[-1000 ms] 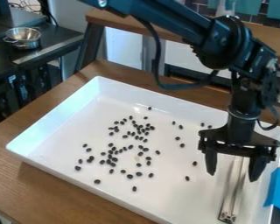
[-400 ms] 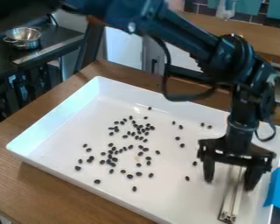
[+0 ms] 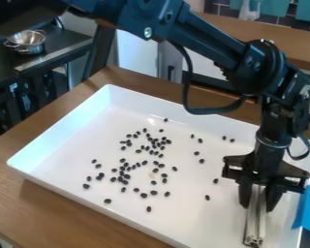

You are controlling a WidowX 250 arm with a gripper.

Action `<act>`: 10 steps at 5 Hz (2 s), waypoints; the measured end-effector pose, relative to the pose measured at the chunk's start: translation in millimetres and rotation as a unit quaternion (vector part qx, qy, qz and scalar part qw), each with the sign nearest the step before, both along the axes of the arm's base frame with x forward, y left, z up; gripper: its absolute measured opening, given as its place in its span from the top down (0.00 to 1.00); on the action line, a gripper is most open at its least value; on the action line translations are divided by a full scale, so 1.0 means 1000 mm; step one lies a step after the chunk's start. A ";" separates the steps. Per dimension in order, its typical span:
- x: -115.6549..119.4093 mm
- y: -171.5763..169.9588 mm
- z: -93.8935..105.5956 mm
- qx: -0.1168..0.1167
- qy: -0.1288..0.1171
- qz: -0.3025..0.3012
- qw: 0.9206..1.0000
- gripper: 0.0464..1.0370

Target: Sweep into pile

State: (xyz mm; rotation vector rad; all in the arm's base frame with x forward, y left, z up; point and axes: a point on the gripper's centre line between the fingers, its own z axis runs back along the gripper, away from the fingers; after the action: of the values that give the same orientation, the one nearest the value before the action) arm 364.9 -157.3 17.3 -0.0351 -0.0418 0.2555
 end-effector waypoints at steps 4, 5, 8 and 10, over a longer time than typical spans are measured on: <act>-0.002 0.051 -0.005 0.025 -0.006 0.007 1.000 0.66; -0.001 0.071 -0.005 0.030 -0.004 0.005 1.000 0.66; -0.023 0.160 -0.003 0.036 0.012 0.003 0.999 0.66; -0.042 0.224 -0.003 0.042 0.003 -0.001 0.999 0.66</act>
State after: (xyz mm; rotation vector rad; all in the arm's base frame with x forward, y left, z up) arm 322.8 66.4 14.8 0.0484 -0.0460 0.2514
